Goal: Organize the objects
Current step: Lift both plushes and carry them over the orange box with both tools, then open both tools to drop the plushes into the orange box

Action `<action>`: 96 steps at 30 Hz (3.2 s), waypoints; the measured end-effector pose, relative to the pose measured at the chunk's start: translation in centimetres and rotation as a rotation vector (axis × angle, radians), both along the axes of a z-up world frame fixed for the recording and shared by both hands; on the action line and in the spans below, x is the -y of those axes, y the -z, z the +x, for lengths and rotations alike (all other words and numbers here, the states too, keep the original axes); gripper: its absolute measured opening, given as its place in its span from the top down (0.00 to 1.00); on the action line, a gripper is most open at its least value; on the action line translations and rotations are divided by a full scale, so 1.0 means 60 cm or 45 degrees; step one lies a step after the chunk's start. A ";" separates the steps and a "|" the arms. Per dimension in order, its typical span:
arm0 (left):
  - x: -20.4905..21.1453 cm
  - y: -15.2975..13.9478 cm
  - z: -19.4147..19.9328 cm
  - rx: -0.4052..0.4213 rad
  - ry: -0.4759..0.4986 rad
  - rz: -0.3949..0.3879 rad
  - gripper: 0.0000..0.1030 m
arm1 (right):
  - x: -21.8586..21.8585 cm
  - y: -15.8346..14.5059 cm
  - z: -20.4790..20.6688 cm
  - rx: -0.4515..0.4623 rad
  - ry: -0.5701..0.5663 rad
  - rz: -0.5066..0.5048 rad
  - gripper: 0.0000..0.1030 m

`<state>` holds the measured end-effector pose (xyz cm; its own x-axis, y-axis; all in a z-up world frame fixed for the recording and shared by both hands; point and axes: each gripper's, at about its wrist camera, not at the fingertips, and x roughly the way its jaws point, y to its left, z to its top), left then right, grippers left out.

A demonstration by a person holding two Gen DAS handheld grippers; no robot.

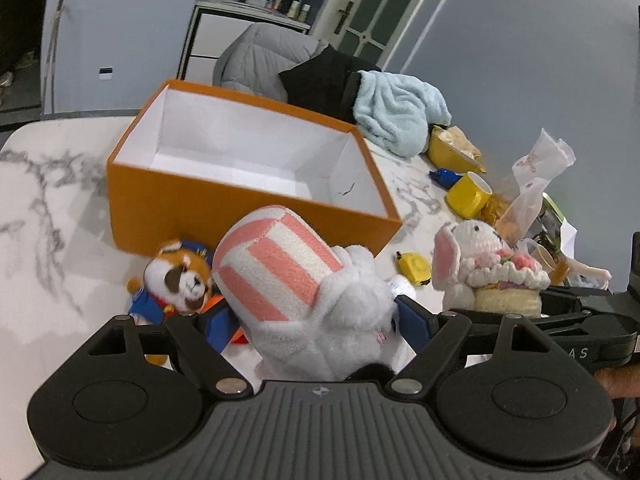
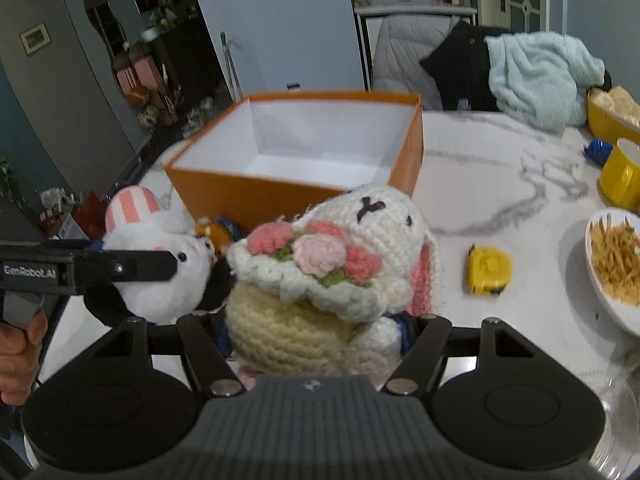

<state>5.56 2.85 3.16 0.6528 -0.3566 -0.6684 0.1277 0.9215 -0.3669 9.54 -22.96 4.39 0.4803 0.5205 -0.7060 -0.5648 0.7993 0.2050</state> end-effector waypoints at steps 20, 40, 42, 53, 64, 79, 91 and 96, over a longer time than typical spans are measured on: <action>0.015 -0.104 0.180 0.177 -0.043 0.327 0.07 | -0.071 -0.078 0.134 0.303 0.080 -0.036 0.31; 0.025 0.038 0.296 -0.047 -0.068 0.641 0.07 | -0.192 0.077 0.239 0.258 -0.080 -0.201 0.31; 0.018 0.054 0.297 -0.087 -0.065 0.635 0.07 | -0.188 0.079 0.251 0.182 -0.062 -0.165 0.31; 0.005 0.102 0.276 -0.355 -0.001 0.551 0.07 | -0.196 0.078 0.256 0.035 -0.164 -0.235 0.30; 0.001 0.103 0.244 -0.411 -0.009 0.504 0.04 | -0.203 0.088 0.248 0.069 -0.265 -0.310 0.30; 0.019 0.077 0.252 -0.328 -0.069 0.498 0.02 | -0.198 0.077 0.234 0.086 -0.231 -0.293 0.17; -0.001 0.036 0.246 -0.208 -0.134 0.449 0.02 | -0.187 0.051 0.220 0.124 -0.213 -0.235 0.14; -0.012 0.003 0.227 -0.149 -0.155 0.422 0.02 | -0.184 0.037 0.209 0.142 -0.208 -0.213 0.14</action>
